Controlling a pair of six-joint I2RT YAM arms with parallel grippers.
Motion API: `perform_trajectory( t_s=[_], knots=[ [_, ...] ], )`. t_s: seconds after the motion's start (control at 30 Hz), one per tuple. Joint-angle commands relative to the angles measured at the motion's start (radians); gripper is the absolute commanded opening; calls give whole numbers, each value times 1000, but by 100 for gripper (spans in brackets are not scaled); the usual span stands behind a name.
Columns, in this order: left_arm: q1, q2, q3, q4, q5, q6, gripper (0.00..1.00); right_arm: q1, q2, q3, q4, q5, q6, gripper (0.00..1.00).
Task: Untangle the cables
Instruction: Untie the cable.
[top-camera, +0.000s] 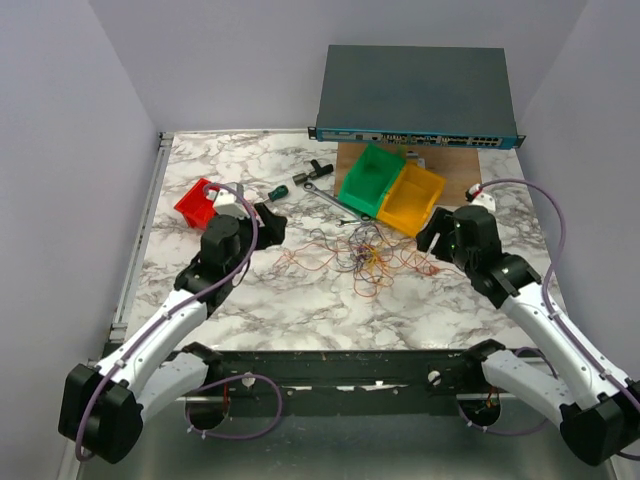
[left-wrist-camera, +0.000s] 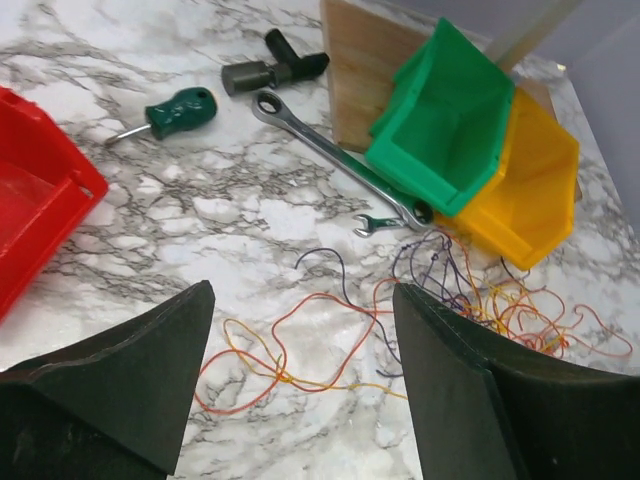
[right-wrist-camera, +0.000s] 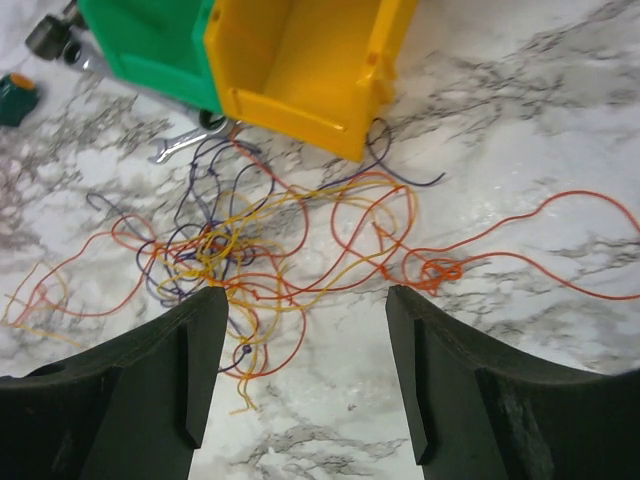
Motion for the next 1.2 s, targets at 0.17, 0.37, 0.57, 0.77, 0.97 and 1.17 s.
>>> perform_trajectory(
  t_s=[0.17, 0.37, 0.57, 0.77, 0.97, 1.17],
  knots=[
    [-83, 184, 110, -42, 335, 33, 71, -5, 133, -68, 187, -298, -49, 72],
    [-237, 384, 254, -133, 454, 175, 71, -4, 208, -124, 284, -380, -58, 68],
    [-281, 564, 367, -164, 490, 193, 68, 2, 265, -173, 481, -531, -86, 60],
    [-279, 749, 469, -125, 532, 125, 64, 10, 364, -164, 608, -574, -115, 57],
    [-278, 869, 521, -38, 568, 56, 61, 15, 472, -165, 703, -581, -120, 53],
    [-273, 944, 578, -66, 542, 40, 50, 15, 530, -168, 797, -673, -98, 25]
  ],
)
